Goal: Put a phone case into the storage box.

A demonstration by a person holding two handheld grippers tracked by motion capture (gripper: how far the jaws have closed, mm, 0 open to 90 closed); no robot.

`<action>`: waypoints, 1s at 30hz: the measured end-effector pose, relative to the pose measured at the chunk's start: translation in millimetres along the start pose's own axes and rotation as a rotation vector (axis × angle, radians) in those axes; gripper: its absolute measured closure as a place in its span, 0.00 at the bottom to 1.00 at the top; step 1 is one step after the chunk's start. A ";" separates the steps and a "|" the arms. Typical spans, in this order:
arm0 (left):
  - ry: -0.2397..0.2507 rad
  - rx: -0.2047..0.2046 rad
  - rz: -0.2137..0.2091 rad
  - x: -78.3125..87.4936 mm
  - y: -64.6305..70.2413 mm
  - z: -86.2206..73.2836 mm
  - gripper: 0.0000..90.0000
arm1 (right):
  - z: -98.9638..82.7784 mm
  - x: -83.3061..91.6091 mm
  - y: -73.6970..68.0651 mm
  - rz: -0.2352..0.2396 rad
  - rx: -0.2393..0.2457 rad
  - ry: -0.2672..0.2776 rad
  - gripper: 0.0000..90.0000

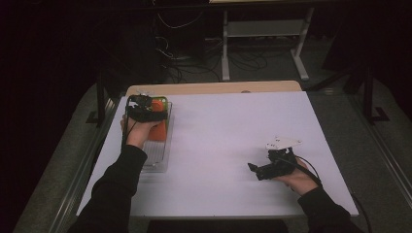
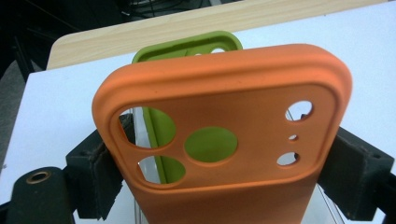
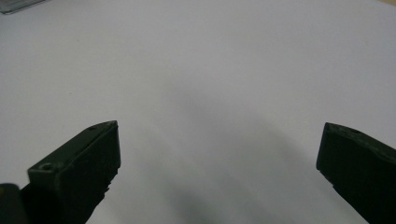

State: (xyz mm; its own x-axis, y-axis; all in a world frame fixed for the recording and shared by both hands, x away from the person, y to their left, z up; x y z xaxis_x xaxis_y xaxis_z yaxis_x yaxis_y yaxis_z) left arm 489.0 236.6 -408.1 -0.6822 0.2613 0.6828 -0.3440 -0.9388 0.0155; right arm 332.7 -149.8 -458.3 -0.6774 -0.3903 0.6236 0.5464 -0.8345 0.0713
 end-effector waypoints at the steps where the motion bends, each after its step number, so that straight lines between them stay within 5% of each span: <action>1: 0.003 0.004 -0.005 -1.7 -0.9 0.5 0.14 | -0.1 0.0 -0.3 0.001 -0.002 -0.002 0.00; 14: 0.014 0.012 -0.029 -24.5 -11.9 3.3 0.12 | -0.6 -0.4 -1.5 0.004 0.007 -0.008 0.00; 30: 0.038 -0.003 -0.056 -18.2 -15.4 12.8 0.03 | -0.4 0.4 -1.0 0.002 0.003 -0.004 0.00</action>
State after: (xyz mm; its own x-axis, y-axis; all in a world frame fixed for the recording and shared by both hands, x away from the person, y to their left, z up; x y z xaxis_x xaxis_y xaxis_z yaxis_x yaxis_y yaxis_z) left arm 515.0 243.4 -411.4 -0.6855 0.3219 0.6531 -0.3843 -0.9218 0.0511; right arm 331.7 -149.2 -458.5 -0.6741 -0.3906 0.6269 0.5494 -0.8324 0.0721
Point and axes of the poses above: each handheld gripper's, and its own axes: x roughly backward along the jaws, z roughly out of its top, y roughly to its right, the point moved 5 cm from there along -x, roughly forward along the jaws, and after that the axes turned 9 degrees about -z, right-handed, at the moved point
